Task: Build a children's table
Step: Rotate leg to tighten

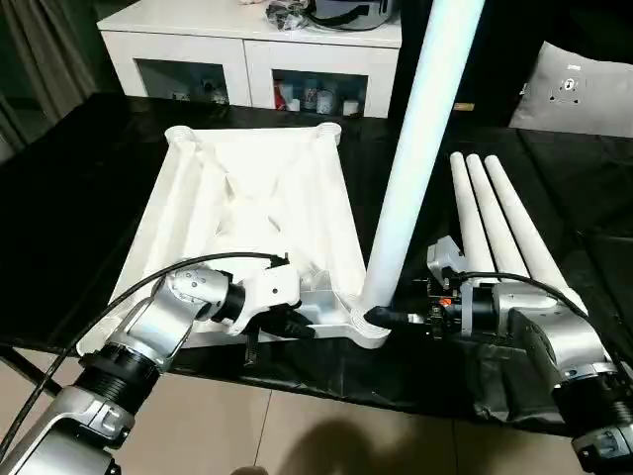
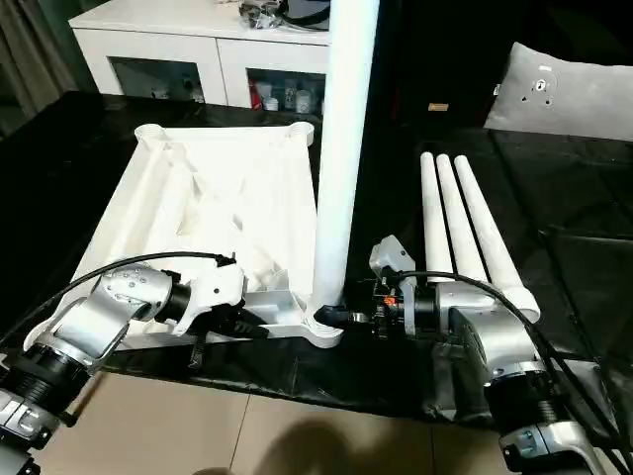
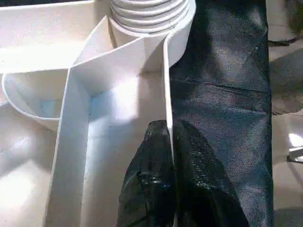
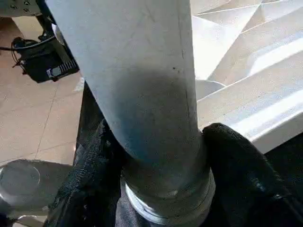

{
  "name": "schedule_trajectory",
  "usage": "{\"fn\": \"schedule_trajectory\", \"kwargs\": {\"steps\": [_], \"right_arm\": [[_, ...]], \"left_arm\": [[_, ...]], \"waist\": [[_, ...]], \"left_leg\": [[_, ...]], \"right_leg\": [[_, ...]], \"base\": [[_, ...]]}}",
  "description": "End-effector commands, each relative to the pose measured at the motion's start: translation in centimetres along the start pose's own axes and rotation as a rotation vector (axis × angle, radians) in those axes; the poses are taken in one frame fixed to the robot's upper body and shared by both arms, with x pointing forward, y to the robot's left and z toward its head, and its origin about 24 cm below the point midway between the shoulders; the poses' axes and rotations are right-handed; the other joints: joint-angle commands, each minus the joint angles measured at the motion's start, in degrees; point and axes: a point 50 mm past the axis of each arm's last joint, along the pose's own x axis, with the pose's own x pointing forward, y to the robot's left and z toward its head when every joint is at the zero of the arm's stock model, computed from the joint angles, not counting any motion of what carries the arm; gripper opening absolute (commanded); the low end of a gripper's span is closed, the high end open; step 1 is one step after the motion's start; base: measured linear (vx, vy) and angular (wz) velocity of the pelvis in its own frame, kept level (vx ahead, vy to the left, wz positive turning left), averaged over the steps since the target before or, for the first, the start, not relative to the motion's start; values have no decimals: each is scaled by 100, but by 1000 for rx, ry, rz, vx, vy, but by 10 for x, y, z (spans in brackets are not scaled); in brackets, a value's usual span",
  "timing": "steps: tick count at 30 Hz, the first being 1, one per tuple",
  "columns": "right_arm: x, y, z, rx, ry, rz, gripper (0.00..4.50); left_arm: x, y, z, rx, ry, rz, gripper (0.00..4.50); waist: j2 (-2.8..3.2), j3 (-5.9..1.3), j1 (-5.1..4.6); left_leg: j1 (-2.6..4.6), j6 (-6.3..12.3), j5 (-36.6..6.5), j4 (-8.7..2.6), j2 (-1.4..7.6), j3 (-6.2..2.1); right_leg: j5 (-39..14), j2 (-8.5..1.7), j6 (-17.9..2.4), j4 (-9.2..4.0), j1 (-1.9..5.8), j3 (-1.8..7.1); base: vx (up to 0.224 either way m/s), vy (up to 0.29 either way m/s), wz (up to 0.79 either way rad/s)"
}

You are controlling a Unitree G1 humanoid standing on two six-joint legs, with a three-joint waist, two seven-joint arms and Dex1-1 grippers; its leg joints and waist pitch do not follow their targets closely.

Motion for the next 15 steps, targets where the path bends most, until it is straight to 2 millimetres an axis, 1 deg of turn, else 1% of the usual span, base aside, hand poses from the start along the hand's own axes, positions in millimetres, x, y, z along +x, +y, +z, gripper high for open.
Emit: {"fn": "schedule_trajectory", "kwargs": {"steps": [1,4,5,6,7,8,9,10,11,12,13,14,15], "right_arm": [[7,7,-9,46,12,28,236],[11,7,-9,59,-21,-10,236],[16,4,-10,77,-37,-68,236],[19,2,-10,90,-46,-109,236],[28,-4,-13,106,-52,-220,236],[32,-6,-14,113,-53,-266,236],[34,-8,-14,117,-53,-295,236],[39,-12,-17,137,-47,-361,235],[45,-16,-20,162,-40,-434,235],[45,-16,-20,162,-40,-434,234],[49,-19,-22,194,-40,-492,234],[52,-22,-23,233,-48,-544,234],[55,-27,-24,270,-58,-620,234]], "left_arm": [[17,-16,-14,-40,56,-90,0],[19,-14,-12,-52,41,-59,0],[22,-12,-9,-74,20,-22,0],[24,-11,-7,-90,7,3,0],[32,-7,0,-148,-36,77,0],[35,-5,3,-172,-55,106,0],[37,-4,5,-188,-66,123,0],[43,-1,11,-229,-93,171,0],[50,3,18,-281,-121,219,0],[50,3,18,-281,-121,219,0],[56,6,23,-316,-140,257,0],[61,10,28,-347,-155,300,0],[65,13,34,-367,-170,333,0]], "waist": [[-29,-309,3],[-27,-296,-1],[-13,-291,3],[-21,-271,-25],[-32,-253,-46],[-28,-248,-65],[-39,-229,-98],[-44,-215,-144],[-42,-209,-174],[-42,-194,-218],[-53,-204,-233],[-51,-201,-273],[-55,-201,-298]], "left_leg": [[14,313,-955,-342,353,-86],[21,253,-1089,-365,358,-90],[25,231,-1128,-370,356,-96],[26,170,-1233,-394,355,-100],[29,84,-1394,-408,336,-107],[40,35,-1455,-407,333,-104],[60,-26,-1594,-411,309,-122],[50,-48,-1685,-421,293,-138],[43,-55,-1716,-425,289,-140],[67,-89,-1873,-412,267,-152],[89,-83,-1900,-404,256,-149],[76,-43,-1911,-403,245,-150],[115,-27,-1969,-391,236,-144]], "right_leg": [[-1075,-486,-1148,-329,265,316],[-1336,-498,-1088,-364,263,323],[-1418,-501,-1074,-371,258,319],[-1622,-500,-1035,-391,247,318],[-2030,-515,-934,-430,247,315],[-2185,-527,-900,-443,233,325],[-2626,-538,-787,-504,216,308],[-2973,-541,-638,-534,225,295],[-3063,-536,-592,-546,224,290],[-3333,-529,-494,-594,200,247],[-3427,-535,-436,-619,193,241],[-3408,-530,-401,-633,193,242],[-3454,-518,-374,-667,154,229]], "base": [[0,0,0],[0,0,0],[0,0,0],[0,0,0],[0,0,0],[0,0,0],[0,0,0],[0,0,0],[0,0,0],[0,0,0],[0,0,0],[0,0,0],[0,0,0]]}}
